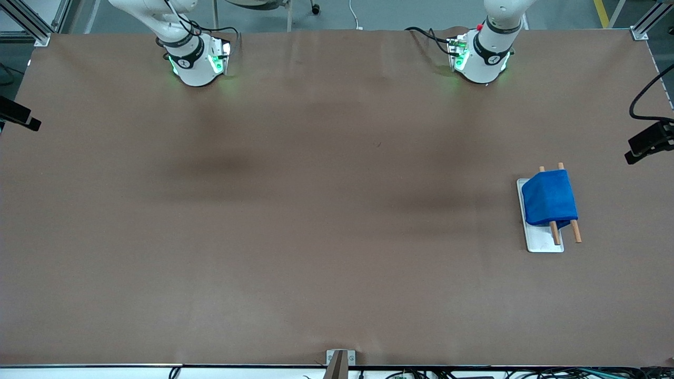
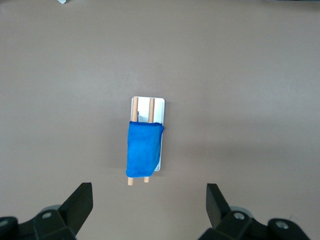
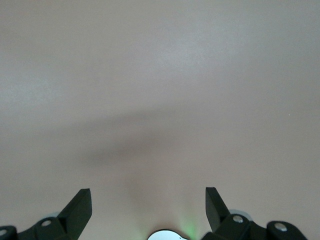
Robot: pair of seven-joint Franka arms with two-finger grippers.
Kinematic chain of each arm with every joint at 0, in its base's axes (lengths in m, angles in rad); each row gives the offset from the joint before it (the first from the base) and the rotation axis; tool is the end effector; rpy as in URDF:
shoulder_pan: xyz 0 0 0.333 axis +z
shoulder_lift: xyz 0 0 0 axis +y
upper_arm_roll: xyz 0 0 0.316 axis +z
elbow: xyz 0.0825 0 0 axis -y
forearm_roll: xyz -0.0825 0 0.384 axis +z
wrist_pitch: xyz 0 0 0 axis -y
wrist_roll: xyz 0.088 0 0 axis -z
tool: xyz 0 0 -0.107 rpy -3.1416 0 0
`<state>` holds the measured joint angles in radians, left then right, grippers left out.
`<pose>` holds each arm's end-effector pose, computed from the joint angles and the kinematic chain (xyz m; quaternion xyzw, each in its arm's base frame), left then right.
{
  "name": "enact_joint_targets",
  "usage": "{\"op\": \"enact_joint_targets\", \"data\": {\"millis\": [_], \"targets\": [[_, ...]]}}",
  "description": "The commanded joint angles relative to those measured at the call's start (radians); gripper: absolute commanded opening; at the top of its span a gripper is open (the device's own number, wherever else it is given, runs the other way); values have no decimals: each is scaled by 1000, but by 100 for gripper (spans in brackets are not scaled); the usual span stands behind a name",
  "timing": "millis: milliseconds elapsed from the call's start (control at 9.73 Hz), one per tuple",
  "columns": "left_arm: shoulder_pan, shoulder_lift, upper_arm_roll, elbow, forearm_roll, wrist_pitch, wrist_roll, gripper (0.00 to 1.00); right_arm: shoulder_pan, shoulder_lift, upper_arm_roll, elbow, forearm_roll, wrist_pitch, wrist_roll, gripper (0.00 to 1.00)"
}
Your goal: Right arm passes towel to left arm to hang
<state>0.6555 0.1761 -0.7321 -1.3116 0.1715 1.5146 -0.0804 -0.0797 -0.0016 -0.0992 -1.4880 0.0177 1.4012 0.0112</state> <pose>0.5914 0.0174 0.6628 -0.9989 -0.0157 -0.0369 0.0240 0.5281 -0.0934 0.6496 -0.9946 0.0937 0.0417 0.0124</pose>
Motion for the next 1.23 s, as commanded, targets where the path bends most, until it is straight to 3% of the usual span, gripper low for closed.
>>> {"op": "enact_joint_targets", "data": {"millis": [0, 103, 411, 719, 822, 1130], "targets": [[4, -15, -10, -34, -21, -22, 19, 100, -9, 3, 6, 12, -7, -14, -11, 100], [-47, -53, 22, -61, -48, -28, 19, 100, -9, 3, 6, 12, -7, -14, -11, 100], [-341, -124, 344, -120, -116, -30, 21, 100, -9, 0, 6, 9, -7, -10, -11, 100], [-546, -216, 538, -234, -189, -28, 18, 100, -9, 0, 6, 9, -5, -13, -10, 100], [-574, -248, 568, -277, -197, -28, 18, 100, -9, 0, 6, 9, -5, -14, -10, 100], [-608, -328, 571, -372, -185, 15, 18, 100, -9, 0, 6, 9, -5, -18, -10, 100]]}}
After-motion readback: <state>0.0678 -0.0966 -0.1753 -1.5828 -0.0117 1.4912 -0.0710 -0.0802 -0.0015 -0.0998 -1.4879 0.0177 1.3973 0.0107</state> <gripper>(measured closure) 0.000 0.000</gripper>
